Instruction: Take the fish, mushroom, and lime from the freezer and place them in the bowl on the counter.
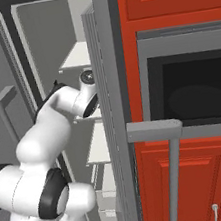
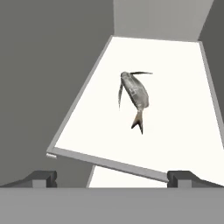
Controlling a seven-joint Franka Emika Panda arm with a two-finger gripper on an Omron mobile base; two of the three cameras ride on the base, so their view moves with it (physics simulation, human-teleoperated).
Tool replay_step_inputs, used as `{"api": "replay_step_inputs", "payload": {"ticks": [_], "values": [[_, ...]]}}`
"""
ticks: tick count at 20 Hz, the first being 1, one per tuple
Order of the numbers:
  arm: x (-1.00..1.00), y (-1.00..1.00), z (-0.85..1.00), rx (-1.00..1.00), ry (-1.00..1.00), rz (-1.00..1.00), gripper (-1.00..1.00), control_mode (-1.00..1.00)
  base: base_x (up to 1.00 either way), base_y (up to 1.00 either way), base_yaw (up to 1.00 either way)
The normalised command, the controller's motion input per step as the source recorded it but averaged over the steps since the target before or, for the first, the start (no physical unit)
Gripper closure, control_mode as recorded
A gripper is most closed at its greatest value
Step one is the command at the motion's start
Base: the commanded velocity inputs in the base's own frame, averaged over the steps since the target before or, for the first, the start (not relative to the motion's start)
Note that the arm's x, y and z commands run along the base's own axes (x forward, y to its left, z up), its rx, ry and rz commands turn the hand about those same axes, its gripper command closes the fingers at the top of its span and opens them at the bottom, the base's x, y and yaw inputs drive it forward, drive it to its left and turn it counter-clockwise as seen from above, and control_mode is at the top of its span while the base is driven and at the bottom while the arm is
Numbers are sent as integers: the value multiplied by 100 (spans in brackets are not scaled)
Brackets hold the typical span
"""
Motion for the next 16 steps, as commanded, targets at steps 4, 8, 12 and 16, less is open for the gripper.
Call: {"api": "replay_step_inputs", "payload": {"ticks": [4,8,12,16], "values": [[34,0,-20,0,0,3,-100,-100,0,0,0],[30,0,-18,0,0,2,-100,-100,0,0,0],[34,0,-17,0,0,2,-100,-100,0,0,0],[39,0,-8,0,0,1,-100,-100,0,0,0]]}}
